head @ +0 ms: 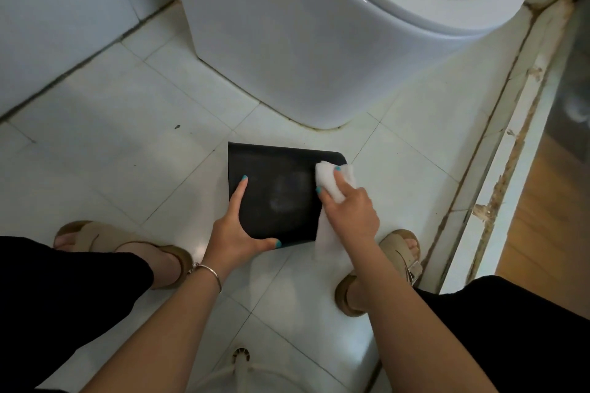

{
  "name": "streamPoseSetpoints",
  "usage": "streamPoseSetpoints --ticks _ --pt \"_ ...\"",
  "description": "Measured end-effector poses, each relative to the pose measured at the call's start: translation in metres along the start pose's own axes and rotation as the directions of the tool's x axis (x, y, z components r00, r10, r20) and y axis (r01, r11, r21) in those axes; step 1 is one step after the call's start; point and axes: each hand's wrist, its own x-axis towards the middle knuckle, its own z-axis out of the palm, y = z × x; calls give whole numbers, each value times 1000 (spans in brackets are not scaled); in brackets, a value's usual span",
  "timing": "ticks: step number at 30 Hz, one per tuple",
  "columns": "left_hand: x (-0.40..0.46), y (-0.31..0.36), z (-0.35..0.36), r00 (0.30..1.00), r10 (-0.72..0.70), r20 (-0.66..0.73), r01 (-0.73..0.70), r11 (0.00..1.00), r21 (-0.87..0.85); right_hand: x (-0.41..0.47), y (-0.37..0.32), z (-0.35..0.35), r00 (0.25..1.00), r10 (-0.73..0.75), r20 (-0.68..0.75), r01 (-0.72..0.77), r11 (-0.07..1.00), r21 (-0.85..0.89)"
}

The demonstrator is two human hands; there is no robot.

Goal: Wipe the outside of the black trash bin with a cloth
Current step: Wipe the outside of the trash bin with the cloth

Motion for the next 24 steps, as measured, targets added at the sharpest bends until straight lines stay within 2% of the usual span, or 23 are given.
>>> streamPoseSetpoints --ticks 2,5,7,11,13,15,18,20,24 --pt "1 0 0 1000 6 19 -7 1000 20 6 3 -1 992 121 -29 -118 988 99" --pt "2 1 0 1000 -15 24 13 999 50 1 -16 14 978 204 -48 -192 964 183" --pt "1 1 1 999 -30 10 30 998 51 -9 -35 23 986 164 -37 -157 976 149" --pt "0 -1 2 999 -38 9 37 999 28 -20 -58 24 986 -144 79 148 988 -51" --pt "1 0 2 999 -39 1 39 999 26 -8 -47 14 972 -212 99 221 970 -102" --pt "-2 1 1 999 -40 -4 40 999 32 8 -24 2 982 -174 70 181 977 -110" --pt "-5 2 0 999 -43 -5 43 999 29 26 6 -10 1000 19 16 -20 998 67" --pt "-5 0 -1 999 -36 -5 37 999 24 28 11 -9 999 25 39 -28 995 93" --pt "-2 0 1 1000 -22 3 22 1000 5 28 5 -5 998 -53 38 50 997 67"
